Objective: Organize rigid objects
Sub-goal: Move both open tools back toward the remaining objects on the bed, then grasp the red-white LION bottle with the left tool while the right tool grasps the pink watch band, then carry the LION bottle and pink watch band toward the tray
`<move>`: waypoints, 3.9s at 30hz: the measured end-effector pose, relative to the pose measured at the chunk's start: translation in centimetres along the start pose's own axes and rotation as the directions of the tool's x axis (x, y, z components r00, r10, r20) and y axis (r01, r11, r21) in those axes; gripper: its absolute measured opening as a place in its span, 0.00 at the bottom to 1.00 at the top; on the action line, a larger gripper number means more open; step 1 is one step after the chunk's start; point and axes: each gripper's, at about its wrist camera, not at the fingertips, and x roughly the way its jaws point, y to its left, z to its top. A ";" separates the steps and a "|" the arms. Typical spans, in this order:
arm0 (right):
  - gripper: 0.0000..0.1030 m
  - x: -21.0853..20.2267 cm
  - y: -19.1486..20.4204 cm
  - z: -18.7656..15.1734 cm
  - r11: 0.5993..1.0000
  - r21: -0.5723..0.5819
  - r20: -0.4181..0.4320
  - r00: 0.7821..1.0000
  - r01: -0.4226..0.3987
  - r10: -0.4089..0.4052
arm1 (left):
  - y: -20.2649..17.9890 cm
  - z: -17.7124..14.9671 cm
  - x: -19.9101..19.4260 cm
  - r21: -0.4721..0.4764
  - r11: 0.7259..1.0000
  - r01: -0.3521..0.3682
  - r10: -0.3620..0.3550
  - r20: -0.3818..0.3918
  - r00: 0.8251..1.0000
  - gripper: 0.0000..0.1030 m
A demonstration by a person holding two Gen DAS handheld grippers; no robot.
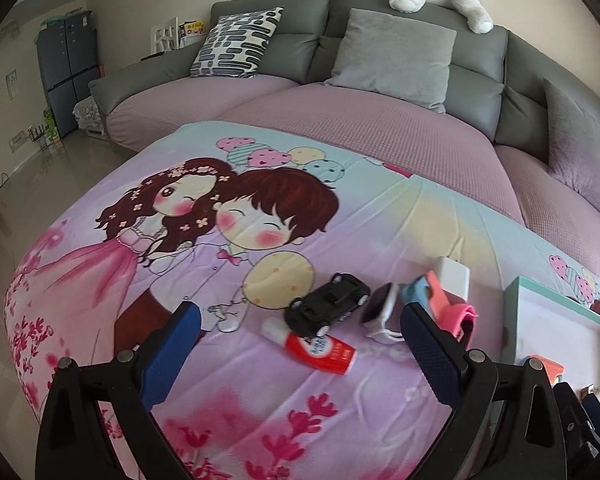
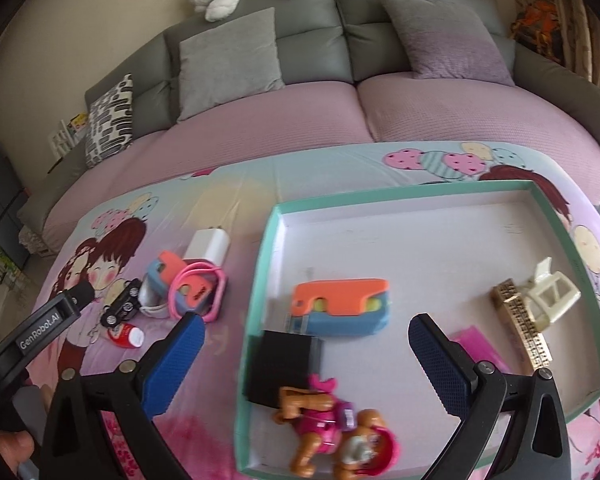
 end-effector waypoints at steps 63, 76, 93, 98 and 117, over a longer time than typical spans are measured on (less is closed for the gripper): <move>0.31 7.6 9.2 -1.2 0.980 -0.124 -0.041 0.987 -0.157 0.153 | 0.1 -2.6 7.6 0.222 0.948 0.227 -0.177 -0.224 0.958 0.77; 0.11 7.1 9.3 -1.2 0.976 -0.135 -0.022 0.985 -0.170 0.168 | 0.3 -2.5 7.5 0.210 0.951 0.229 -0.181 -0.223 0.958 0.76; 0.11 3.7 8.7 -0.1 0.975 -0.124 0.054 0.980 -0.184 0.191 | 0.6 -1.4 4.8 0.206 0.947 0.245 -0.213 -0.167 0.963 0.76; 0.11 2.1 8.2 0.3 0.976 -0.120 0.090 0.977 -0.183 0.194 | 0.0 -0.9 3.2 0.219 0.942 0.253 -0.229 -0.132 0.965 0.76; 0.11 -1.9 2.1 1.6 0.988 0.006 0.151 0.977 -0.152 0.149 | -4.8 -0.8 -1.2 0.224 0.931 0.290 -0.286 -0.049 0.957 0.76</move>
